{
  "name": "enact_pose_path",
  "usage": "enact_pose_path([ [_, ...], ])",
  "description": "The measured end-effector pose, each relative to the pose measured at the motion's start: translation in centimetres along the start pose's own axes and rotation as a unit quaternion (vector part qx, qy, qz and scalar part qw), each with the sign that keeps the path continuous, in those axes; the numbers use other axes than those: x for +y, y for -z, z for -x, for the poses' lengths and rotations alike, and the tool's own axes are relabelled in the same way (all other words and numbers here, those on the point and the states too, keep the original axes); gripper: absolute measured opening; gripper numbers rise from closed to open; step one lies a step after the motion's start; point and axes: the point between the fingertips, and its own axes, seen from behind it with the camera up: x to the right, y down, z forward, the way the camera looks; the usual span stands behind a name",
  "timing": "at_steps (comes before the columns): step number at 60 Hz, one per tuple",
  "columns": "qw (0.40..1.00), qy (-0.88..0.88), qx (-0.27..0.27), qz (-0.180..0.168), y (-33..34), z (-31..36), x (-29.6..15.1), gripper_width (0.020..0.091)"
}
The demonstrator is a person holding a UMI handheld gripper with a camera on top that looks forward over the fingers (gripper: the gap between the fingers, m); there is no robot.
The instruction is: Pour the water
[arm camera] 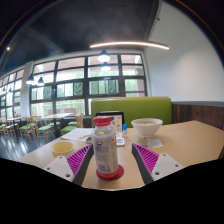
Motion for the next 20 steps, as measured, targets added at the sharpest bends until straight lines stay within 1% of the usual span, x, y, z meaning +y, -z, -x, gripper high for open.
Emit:
enact_pose_path([
  [5,1.000,0.003,0.021,-0.013,3.7,-0.8,-1.0,0.0829],
  [6,1.000,0.003,0.026,-0.014,4.6,1.7,-1.8,0.0828],
  [7,1.000,0.003,0.024,-0.016,5.7,0.0,-1.8,0.0828],
  [8,1.000,0.002,0.023,-0.017,6.3,0.0,-1.9,0.0828],
  [13,1.000,-0.009,0.008,-0.012,9.2,1.0,-1.9,0.0829],
  [14,1.000,-0.015,0.004,-0.007,9.9,2.5,-2.0,0.0829],
  [20,0.999,-0.032,-0.021,0.001,12.4,2.8,-1.0,0.0826],
])
